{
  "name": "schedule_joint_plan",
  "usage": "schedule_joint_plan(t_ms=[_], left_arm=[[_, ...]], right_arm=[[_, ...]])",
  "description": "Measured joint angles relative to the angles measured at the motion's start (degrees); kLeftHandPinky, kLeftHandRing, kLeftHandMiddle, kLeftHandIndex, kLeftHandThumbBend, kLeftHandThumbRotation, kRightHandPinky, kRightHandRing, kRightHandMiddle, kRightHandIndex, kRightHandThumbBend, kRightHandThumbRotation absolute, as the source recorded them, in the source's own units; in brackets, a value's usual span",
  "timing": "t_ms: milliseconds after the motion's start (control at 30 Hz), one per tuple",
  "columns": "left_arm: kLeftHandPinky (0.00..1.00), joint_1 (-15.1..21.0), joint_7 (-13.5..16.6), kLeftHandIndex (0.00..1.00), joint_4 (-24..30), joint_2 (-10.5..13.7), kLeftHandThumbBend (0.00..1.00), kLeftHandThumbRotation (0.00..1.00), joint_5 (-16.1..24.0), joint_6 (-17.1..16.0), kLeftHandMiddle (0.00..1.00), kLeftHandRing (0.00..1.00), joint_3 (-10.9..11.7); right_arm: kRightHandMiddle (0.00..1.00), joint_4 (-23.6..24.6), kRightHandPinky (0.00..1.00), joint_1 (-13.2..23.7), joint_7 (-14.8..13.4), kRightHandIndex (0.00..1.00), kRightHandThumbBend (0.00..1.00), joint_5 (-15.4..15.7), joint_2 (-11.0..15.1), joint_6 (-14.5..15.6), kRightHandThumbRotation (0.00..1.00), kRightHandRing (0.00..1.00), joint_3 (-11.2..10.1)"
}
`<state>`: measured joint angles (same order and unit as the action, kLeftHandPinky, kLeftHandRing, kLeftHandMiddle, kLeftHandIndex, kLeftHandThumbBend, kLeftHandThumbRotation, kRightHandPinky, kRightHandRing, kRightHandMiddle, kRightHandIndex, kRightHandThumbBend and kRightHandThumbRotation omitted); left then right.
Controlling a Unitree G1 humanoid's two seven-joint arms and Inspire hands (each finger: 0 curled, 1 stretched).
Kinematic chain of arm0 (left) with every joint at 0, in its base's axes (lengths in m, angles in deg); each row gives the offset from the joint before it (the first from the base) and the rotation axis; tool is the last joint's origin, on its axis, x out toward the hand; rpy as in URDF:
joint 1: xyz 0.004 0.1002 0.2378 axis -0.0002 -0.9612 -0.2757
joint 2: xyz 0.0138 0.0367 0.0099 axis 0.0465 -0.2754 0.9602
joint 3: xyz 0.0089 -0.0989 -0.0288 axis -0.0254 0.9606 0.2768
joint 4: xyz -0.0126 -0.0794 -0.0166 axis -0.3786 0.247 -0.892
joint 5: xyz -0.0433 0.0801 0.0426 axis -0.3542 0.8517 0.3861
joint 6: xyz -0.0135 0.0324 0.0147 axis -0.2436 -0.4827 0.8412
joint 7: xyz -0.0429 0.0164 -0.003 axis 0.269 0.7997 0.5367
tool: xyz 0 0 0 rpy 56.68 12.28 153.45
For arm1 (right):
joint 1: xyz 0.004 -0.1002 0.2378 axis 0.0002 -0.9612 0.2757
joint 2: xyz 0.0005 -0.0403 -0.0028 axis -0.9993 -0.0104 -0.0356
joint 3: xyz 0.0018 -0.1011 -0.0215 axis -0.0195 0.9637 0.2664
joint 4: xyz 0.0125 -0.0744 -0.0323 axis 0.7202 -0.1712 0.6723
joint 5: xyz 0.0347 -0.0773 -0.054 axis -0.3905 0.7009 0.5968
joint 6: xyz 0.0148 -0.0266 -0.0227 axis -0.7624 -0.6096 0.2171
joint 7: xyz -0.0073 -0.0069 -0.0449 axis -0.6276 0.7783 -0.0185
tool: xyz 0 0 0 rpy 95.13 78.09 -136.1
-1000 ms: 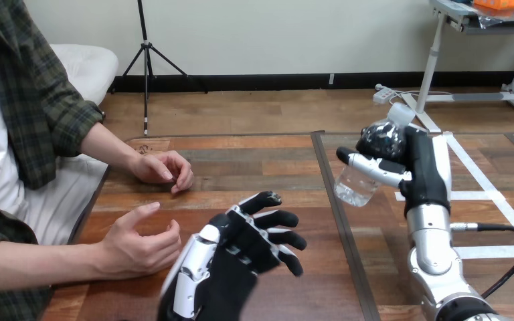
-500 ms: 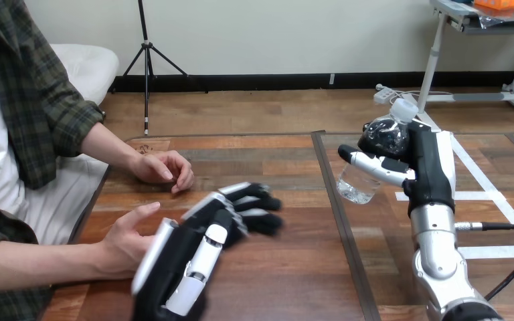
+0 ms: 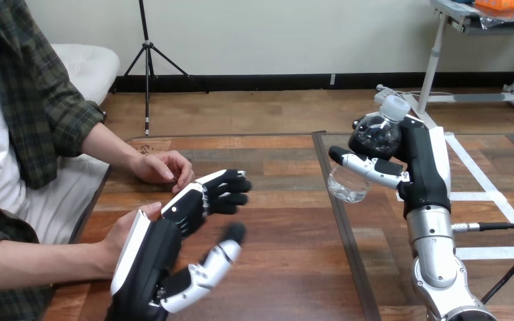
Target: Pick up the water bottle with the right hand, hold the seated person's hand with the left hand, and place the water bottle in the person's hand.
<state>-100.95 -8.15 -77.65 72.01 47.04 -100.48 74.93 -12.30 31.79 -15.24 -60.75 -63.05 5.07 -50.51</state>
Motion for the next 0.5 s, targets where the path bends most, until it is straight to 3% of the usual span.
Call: schedule_joint_plan(t_ms=[500], left_arm=[[0.68, -2.4, 15.5, 0.83, 5.0, 2.1, 0.93, 0.0, 26.3, 2.8, 0.84, 0.8, 5.0]], right_arm=[[0.49, 0.0, 0.39, -2.3, 2.8, 0.51, 0.74, 0.0, -0.1, -0.1, 0.0, 0.44, 0.1]])
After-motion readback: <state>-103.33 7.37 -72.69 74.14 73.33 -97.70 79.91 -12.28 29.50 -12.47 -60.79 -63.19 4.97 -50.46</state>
